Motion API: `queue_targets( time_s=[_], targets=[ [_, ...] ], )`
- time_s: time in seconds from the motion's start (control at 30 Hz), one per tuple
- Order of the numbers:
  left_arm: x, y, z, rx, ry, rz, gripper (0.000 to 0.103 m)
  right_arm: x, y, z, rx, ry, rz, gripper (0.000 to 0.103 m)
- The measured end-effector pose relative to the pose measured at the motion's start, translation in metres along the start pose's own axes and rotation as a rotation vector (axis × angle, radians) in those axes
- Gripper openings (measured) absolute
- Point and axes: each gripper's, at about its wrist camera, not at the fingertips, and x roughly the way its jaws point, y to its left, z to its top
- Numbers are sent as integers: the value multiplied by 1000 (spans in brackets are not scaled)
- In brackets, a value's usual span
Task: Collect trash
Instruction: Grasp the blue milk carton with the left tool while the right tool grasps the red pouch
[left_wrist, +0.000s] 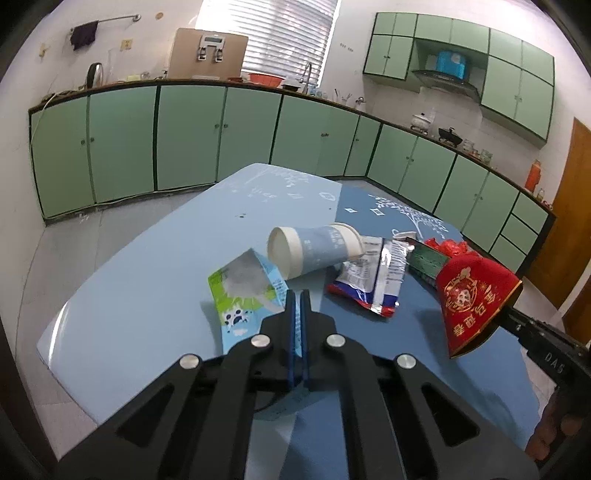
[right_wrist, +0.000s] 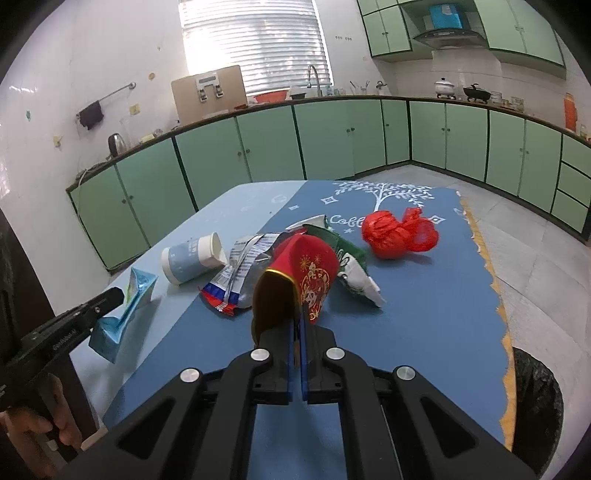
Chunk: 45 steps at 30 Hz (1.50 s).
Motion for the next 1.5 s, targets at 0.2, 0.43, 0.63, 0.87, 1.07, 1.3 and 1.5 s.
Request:
queue_targets(
  time_s=[0.2, 0.43, 0.63, 0.87, 1.07, 1.3, 1.5],
  targets=[
    [-9, -8, 1, 22, -17, -29, 0, -11, -3, -1, 6, -17, -8, 3],
    [-4, -24, -3, 61, 29, -69, 0, -19, -13, 0, 31, -26, -23, 3],
    [-12, -22, -13, 84, 28, -9, 48, -18, -15, -6, 40, -14, -16, 3],
    [-12, -8, -17, 58, 49, 41, 66, -15, -15, -7, 45, -10, -7, 3],
    [-4, -22, -29, 89, 66, 64, 73, -14, -17, -8, 51, -4, -14, 3],
    [11, -20, -35, 70, 88, 92, 69, -15, -16, -8, 44, -5, -15, 3],
    [13, -14, -33, 36, 89, 81, 56, -14, -19, -10, 48, 2, -16, 3]
  ],
)
